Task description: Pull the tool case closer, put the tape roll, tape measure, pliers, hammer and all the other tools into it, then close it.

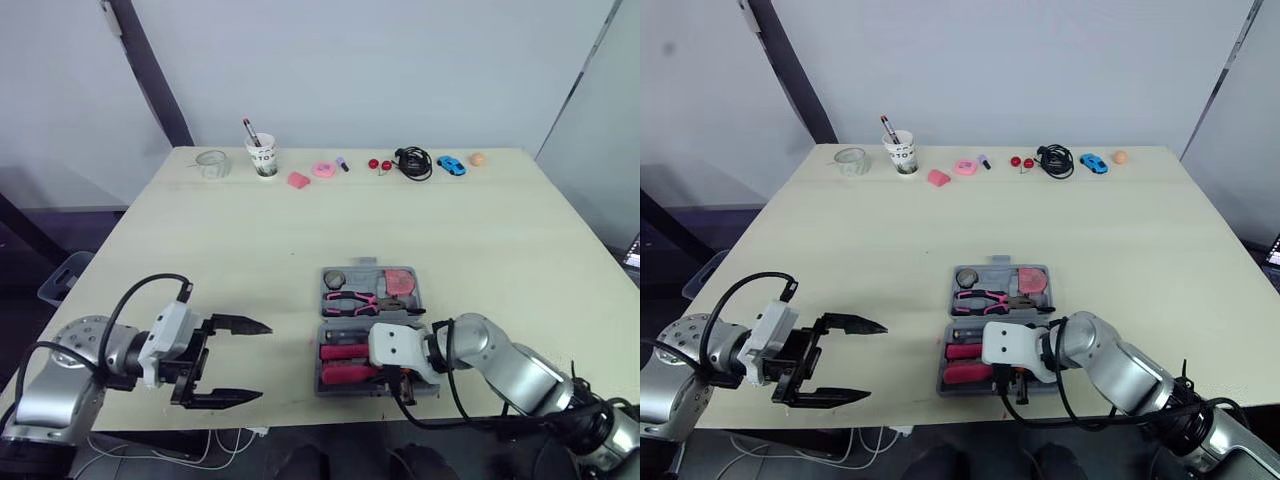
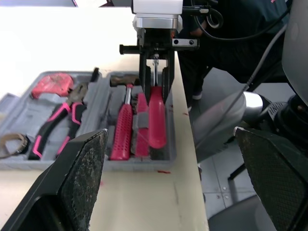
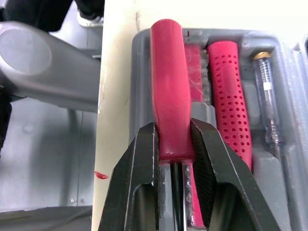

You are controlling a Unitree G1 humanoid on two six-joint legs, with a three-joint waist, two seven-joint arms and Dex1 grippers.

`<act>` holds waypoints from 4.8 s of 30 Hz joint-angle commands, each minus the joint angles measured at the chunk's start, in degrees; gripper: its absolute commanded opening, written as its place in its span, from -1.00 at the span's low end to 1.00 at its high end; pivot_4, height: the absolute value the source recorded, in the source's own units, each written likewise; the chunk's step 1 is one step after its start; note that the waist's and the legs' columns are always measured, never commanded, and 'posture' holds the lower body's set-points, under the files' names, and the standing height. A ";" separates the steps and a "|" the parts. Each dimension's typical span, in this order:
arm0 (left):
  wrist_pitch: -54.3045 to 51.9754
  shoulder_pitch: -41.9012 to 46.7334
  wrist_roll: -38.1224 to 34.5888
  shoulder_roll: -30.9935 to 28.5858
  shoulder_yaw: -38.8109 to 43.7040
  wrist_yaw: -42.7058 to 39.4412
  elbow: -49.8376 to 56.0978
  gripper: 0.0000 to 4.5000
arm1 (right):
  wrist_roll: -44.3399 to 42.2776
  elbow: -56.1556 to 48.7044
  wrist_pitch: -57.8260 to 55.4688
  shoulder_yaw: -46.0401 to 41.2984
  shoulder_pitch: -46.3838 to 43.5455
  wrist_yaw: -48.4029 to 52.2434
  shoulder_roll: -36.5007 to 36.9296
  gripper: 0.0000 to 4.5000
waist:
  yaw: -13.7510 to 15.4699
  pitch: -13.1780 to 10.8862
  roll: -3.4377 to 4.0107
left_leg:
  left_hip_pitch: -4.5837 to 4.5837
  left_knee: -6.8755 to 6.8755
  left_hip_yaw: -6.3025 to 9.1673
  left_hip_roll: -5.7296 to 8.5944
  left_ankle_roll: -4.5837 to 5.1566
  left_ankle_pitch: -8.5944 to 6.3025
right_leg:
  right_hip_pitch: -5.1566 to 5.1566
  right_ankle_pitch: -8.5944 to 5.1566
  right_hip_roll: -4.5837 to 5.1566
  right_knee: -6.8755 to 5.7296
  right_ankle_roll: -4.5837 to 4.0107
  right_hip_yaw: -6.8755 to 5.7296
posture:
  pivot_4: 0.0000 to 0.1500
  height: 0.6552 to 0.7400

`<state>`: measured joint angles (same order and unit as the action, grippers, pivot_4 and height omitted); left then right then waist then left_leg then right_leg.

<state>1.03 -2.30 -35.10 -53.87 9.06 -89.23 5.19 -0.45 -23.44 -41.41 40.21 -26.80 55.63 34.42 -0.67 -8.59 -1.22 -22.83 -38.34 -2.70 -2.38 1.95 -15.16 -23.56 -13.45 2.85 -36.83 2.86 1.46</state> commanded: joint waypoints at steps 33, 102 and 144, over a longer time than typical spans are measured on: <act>1.01 -0.97 -0.83 -0.60 1.19 -2.45 1.62 1.00 | 0.03 -0.59 -1.75 -2.12 -0.51 0.67 -2.70 -0.19 | -0.05 0.01 -0.01 | 0.00 0.01 -0.01 0.00 0.00 0.00 | -0.04 0.00 0.03 0.00 0.00 -0.05 | 1.00 1.00; -4.88 -3.75 3.17 14.68 8.82 24.88 -7.08 1.00 | -20.69 9.71 34.68 -47.90 35.82 -6.60 -3.58 -0.42 | 0.21 0.10 -0.17 | 0.06 0.01 -0.01 0.01 0.00 0.00 | 0.06 0.01 0.05 0.00 0.01 0.00 | 1.00 1.00; 4.16 10.73 16.29 14.97 1.11 21.93 -30.67 -0.34 | -17.10 23.76 30.89 -45.23 27.30 -2.54 1.67 -0.41 | 0.06 0.16 -0.13 | 0.06 0.03 -0.04 0.07 0.00 0.00 | 0.06 0.03 0.12 -0.01 0.01 0.01 | 1.00 1.00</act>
<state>3.89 6.75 -19.21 -38.43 10.58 -65.76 -24.52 -18.82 -0.11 -10.35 -6.44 2.14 52.38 35.26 -0.61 -8.43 -1.34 -22.78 -38.31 -2.75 -2.31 1.95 -15.17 -23.49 -13.42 2.96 -36.84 2.87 1.44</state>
